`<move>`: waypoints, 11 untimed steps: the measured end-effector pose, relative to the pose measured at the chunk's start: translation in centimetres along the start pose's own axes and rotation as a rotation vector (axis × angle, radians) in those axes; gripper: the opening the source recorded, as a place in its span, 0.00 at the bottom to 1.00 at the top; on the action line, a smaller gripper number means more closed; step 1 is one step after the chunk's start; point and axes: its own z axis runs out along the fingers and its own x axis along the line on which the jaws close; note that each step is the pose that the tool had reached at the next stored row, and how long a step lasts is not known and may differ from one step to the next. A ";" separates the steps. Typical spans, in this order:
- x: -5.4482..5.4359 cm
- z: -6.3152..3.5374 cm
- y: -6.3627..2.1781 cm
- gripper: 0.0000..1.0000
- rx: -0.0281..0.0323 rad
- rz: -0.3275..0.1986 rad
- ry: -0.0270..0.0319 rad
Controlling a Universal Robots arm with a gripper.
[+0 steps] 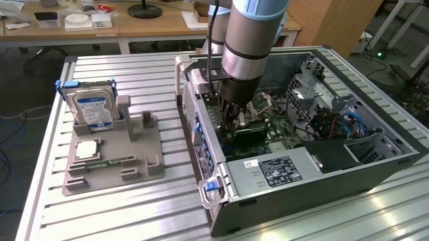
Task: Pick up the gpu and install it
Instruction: 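Press down on the gpu until it lock into place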
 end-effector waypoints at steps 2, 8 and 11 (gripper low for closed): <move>0.0 0.06 0.00 0.11 -0.0002 0.000 0.0003; 0.0 0.29 0.00 0.11 -0.0003 0.000 -0.0003; 0.0 0.17 -0.01 0.11 0.0013 0.000 -0.0022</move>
